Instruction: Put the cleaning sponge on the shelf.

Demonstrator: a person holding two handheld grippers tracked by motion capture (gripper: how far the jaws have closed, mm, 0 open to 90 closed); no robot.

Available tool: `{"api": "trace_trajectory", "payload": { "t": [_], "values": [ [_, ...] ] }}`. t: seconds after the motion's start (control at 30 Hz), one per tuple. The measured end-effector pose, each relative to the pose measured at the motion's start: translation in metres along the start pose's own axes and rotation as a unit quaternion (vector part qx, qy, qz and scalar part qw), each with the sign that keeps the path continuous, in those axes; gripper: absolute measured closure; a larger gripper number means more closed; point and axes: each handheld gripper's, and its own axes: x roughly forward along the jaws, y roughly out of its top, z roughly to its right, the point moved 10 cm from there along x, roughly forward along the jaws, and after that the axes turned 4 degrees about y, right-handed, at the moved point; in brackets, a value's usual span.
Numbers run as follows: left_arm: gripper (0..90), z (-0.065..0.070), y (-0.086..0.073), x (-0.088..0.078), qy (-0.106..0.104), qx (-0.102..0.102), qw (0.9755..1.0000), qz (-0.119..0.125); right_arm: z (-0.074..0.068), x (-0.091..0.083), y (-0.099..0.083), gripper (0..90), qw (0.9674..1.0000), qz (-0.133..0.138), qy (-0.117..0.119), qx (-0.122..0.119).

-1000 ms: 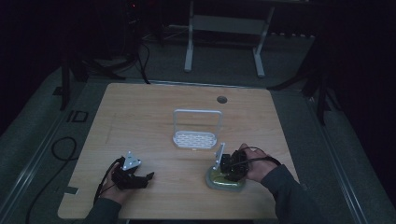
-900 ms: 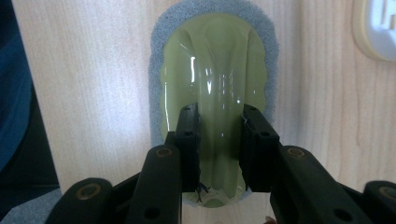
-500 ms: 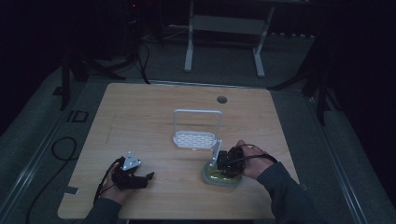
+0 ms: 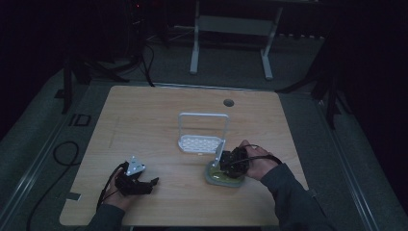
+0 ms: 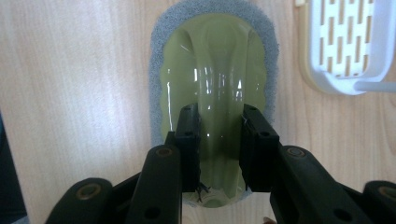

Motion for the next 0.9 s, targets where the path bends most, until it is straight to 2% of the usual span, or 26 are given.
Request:
{"api": "trace_trajectory", "payload": {
  "t": [0.57, 0.9],
  "values": [
    [21.6, 0.000, 0.000, 0.000, 0.001, 0.001, 1.0000, 0.000, 0.014, -0.004, 0.014, 71.5, 0.9996, 0.018, -0.020, 0.004],
    [21.7, 0.000, 0.000, 0.000, 0.001, 0.001, 1.0000, 0.000, 0.020, -0.006, 0.023, 71.6, 0.9993, 0.019, -0.032, -0.003]
  ]
}}
